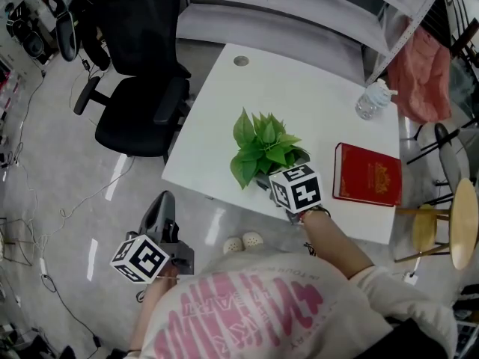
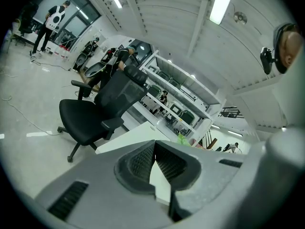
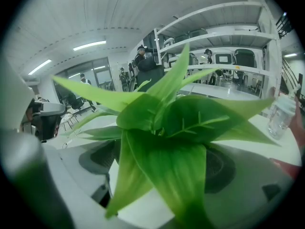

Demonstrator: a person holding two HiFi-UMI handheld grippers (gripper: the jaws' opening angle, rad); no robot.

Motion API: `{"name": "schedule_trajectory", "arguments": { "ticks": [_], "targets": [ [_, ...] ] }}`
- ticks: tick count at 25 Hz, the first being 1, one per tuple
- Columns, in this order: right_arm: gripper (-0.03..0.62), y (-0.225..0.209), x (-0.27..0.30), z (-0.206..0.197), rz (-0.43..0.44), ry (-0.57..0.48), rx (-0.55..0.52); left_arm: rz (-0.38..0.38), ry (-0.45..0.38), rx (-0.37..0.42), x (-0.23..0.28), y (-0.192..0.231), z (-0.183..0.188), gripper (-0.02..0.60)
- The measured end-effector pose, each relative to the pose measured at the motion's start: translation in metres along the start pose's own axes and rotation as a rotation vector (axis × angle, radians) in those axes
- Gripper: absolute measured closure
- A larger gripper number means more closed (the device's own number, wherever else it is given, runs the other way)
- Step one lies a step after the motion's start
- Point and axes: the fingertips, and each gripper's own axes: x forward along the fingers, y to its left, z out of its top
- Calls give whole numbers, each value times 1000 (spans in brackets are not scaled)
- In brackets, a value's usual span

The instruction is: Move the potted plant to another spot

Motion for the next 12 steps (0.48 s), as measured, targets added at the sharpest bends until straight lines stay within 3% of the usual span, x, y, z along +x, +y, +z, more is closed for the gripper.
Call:
{"name": "schedule_trajectory", "arguments": {
  "ticks": [12],
  "targets": [
    [83, 3, -5, -10, -7, 12, -17, 7, 0, -10, -7, 0, -7, 578]
  ]
}}
